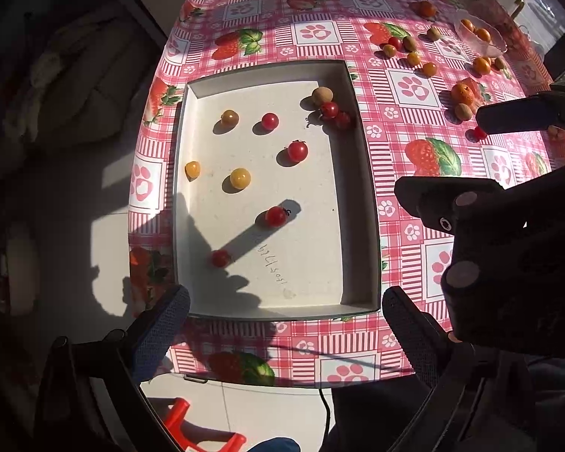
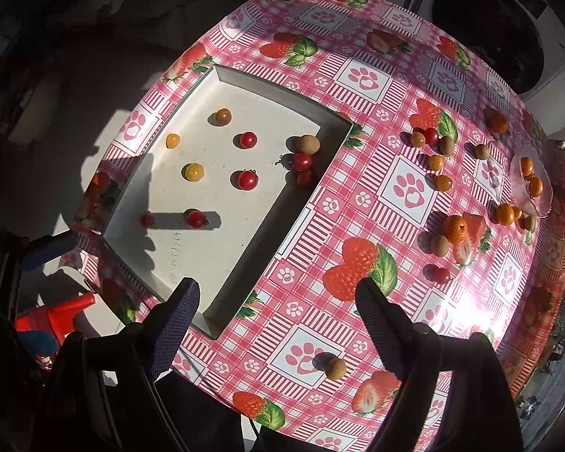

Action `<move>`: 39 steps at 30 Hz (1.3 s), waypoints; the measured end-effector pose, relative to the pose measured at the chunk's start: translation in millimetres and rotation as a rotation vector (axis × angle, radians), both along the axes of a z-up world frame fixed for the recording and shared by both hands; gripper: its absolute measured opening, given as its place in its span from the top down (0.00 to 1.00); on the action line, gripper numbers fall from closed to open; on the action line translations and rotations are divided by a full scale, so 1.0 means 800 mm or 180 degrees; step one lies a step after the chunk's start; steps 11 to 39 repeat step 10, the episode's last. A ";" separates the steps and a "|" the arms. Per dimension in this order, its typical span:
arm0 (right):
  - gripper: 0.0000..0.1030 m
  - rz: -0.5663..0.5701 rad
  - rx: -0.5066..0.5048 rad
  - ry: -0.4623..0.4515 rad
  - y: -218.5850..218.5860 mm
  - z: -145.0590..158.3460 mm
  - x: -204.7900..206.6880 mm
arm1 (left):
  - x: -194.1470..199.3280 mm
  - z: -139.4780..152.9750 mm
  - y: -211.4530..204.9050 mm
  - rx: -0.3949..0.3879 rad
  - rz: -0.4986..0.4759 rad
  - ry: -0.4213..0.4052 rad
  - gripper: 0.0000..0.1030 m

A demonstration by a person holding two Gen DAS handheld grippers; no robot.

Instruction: Organize fruits

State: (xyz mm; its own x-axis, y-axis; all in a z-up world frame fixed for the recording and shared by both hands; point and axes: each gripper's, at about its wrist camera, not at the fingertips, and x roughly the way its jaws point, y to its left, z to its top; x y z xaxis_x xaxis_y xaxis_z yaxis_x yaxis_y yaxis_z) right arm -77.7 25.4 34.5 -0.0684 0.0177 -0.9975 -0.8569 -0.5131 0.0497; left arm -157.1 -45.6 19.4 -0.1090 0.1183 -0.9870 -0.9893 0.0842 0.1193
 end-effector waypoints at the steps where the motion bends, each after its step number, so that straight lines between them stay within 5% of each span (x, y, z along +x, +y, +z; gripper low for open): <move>1: 0.15 -0.0008 0.0002 0.0002 0.000 0.000 0.000 | -0.001 0.000 0.000 -0.0004 0.0009 -0.0009 0.00; 39: 0.15 -0.0006 -0.0004 0.0003 -0.001 -0.001 -0.001 | -0.004 0.003 0.002 0.0044 0.0013 -0.0078 0.00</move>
